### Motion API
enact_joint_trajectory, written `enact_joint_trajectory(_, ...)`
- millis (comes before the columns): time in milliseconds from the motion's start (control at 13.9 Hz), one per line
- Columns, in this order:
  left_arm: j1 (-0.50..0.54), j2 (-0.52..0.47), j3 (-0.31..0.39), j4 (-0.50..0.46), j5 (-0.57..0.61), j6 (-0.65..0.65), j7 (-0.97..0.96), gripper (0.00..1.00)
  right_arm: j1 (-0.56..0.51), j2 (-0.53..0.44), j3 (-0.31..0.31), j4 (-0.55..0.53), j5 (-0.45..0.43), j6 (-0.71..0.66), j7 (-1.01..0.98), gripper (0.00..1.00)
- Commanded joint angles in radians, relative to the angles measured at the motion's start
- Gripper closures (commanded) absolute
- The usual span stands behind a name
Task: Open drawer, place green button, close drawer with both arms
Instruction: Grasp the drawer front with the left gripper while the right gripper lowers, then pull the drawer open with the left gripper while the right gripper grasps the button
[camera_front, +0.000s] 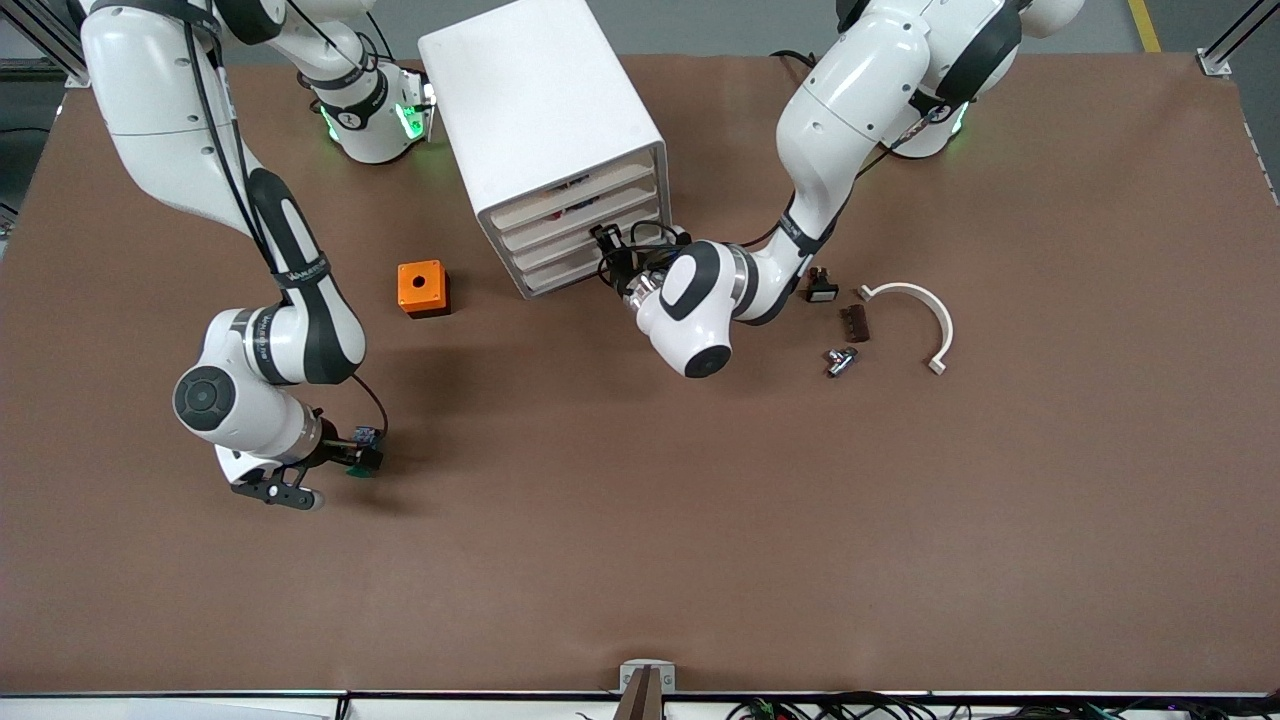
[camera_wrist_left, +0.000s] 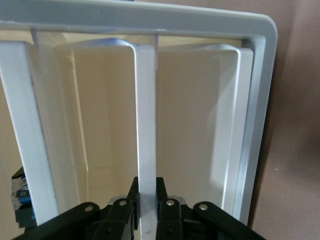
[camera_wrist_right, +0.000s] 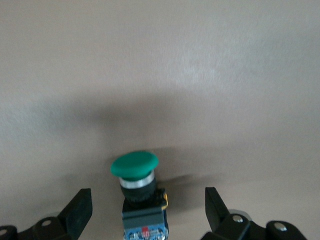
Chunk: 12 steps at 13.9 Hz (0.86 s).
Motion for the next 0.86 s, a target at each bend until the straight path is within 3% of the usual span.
enact_joint_trajectory(0,-0.007,0.005,0.009,0.022,-0.016,-0.015,0.013,0.99,0.015,0.008,-0.002,0.011,0.01,-0.031,0.01,0.0)
enact_joint_trajectory(288,0.035,0.002,0.026,0.034,-0.004,-0.017,0.039,0.99,0.016,0.01,-0.002,0.009,0.01,-0.04,0.01,0.0)
enact_joint_trajectory(648,0.052,0.007,0.118,0.074,-0.01,-0.015,0.183,0.95,0.015,0.011,-0.002,-0.015,0.01,-0.031,0.005,0.01)
enact_joint_trajectory(792,0.052,0.018,0.161,0.103,-0.01,-0.011,0.222,0.94,0.016,0.011,-0.002,-0.017,0.01,-0.034,0.005,0.2)
